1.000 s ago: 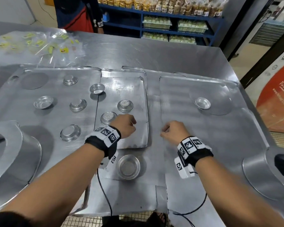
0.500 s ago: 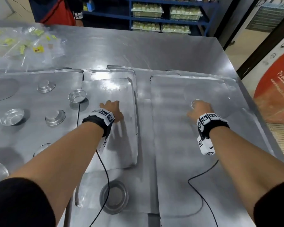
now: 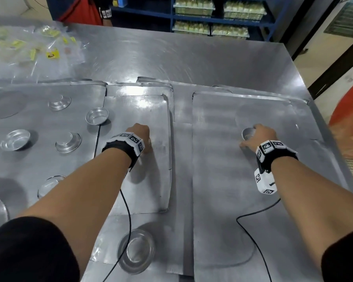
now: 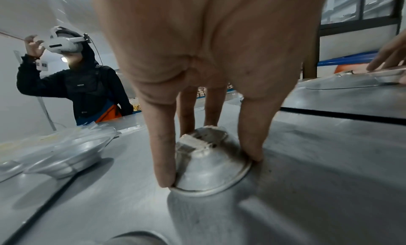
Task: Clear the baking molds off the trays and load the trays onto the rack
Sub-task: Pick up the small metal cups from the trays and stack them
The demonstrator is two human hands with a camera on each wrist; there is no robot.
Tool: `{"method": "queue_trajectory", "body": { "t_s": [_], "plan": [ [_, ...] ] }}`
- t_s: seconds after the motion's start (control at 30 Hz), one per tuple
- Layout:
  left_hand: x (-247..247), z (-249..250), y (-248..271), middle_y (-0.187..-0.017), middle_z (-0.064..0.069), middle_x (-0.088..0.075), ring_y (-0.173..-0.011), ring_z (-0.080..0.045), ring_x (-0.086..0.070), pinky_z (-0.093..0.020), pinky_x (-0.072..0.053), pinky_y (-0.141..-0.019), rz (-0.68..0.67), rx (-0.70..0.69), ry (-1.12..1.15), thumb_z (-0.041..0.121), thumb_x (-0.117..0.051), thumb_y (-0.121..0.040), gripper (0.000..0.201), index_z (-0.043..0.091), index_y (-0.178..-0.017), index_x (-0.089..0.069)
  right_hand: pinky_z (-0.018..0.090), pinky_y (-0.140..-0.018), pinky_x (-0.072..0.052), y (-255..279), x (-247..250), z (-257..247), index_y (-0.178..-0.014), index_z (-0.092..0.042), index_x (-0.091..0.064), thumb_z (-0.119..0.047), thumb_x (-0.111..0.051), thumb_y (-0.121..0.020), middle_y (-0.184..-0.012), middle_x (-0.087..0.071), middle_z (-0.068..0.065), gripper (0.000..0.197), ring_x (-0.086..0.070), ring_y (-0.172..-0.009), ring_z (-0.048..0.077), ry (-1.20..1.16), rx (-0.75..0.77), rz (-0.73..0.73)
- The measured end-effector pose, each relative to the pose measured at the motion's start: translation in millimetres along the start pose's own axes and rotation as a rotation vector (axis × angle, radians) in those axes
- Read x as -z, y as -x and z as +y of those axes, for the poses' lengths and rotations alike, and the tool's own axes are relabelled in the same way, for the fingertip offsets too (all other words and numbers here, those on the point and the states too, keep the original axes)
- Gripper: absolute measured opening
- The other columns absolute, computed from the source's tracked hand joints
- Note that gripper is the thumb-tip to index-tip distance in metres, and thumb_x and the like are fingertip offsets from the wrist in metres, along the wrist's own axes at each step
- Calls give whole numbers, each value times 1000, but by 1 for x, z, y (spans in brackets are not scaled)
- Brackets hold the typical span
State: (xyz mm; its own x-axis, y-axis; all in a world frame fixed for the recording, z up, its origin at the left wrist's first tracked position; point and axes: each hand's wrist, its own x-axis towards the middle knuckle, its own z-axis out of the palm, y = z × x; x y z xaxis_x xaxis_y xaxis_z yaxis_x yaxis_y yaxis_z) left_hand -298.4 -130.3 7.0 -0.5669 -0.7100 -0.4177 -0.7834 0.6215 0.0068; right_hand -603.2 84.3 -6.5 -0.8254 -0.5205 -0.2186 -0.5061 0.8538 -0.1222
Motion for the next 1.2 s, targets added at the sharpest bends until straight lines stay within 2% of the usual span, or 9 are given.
{"method": "queue_trajectory", "body": {
  "t_s": [0.07, 0.2, 0.4, 0.47, 0.53, 0.77, 0.93, 1.13, 1.2],
  "plan": [
    [-2, 1, 8, -65, -6, -55, -47, -17, -49, -20, -38, -43, 19, -22, -17, 22, -70, -82, 17, 8, -78, -63, 38, -96, -47, 10, 2, -1, -122, -6, -57, -38, -82, -67, -115, -65, 18, 69, -59, -110, 37, -30, 19, 18],
    [-4, 5, 24, -88, -9, -62, -72, -25, -59, -29, -47, -62, 60, -28, 17, 42, -67, -84, 35, 9, -90, -63, 38, -96, -48, 35, 5, -10, -126, -7, -55, -36, -82, -67, -119, -63, 18, 71, -57, -113, 37, -63, 85, 20],
    [-2, 4, 58, -86, -13, -57, -63, -21, -48, -29, -33, -54, 142, -80, 286, 31, -34, -101, 32, 5, -99, -52, 38, -101, -45, 91, 6, -34, -134, -15, -51, -43, -89, -59, -126, -58, 12, 88, -53, -119, 33, -157, 228, 29],
    [-2, -2, 72, -82, -15, -59, -62, -24, -51, -33, -40, -59, 108, -117, 359, 29, -29, -104, 32, 3, -106, -49, 38, -101, -45, 113, 4, -44, -131, -18, -53, -45, -90, -56, -125, -59, 9, 89, -53, -117, 31, -204, 288, 38],
    [-2, -10, 87, -91, -18, -65, -71, -30, -58, -38, -49, -67, 91, -153, 418, 27, -29, -104, 31, 4, -111, -49, 36, -101, -44, 134, 2, -54, -129, -17, -54, -44, -90, -55, -125, -59, 8, 87, -52, -117, 30, -231, 348, 29],
    [-30, -42, 143, -104, -6, -67, -93, -28, -62, -34, -48, -80, 188, -153, 592, 14, -41, -97, 23, 19, -113, -56, 30, -108, -35, 215, 5, -96, -143, -18, -44, -44, -88, -61, -141, -48, 0, 96, -42, -131, 21, -271, 534, -86],
    [-52, -64, 181, -104, -4, -64, -95, -22, -60, -23, -42, -70, 239, -119, 844, 0, -47, -89, 36, 19, -117, -59, 30, -108, -35, 272, 9, -135, -145, -20, -42, -48, -89, -60, -143, -43, -3, 101, -37, -134, 17, -269, 662, -168],
    [-77, -91, 215, -98, -11, -72, -95, -30, -66, -41, -53, -84, 245, -16, 1244, 0, -49, -81, 33, 16, -103, -66, 27, -104, -37, 320, -6, -184, -141, -22, -43, -46, -91, -54, -133, -43, -2, 102, -40, -127, 16, -261, 760, -192],
    [-81, -96, 224, -94, -17, -71, -88, -36, -68, -47, -59, -72, 193, 81, 1519, -1, -52, -89, 21, 7, -103, -65, 26, -104, -40, 333, -13, -197, -138, -23, -43, -43, -92, -53, -126, -40, -2, 100, -41, -122, 16, -285, 767, -212]
  ]
}}
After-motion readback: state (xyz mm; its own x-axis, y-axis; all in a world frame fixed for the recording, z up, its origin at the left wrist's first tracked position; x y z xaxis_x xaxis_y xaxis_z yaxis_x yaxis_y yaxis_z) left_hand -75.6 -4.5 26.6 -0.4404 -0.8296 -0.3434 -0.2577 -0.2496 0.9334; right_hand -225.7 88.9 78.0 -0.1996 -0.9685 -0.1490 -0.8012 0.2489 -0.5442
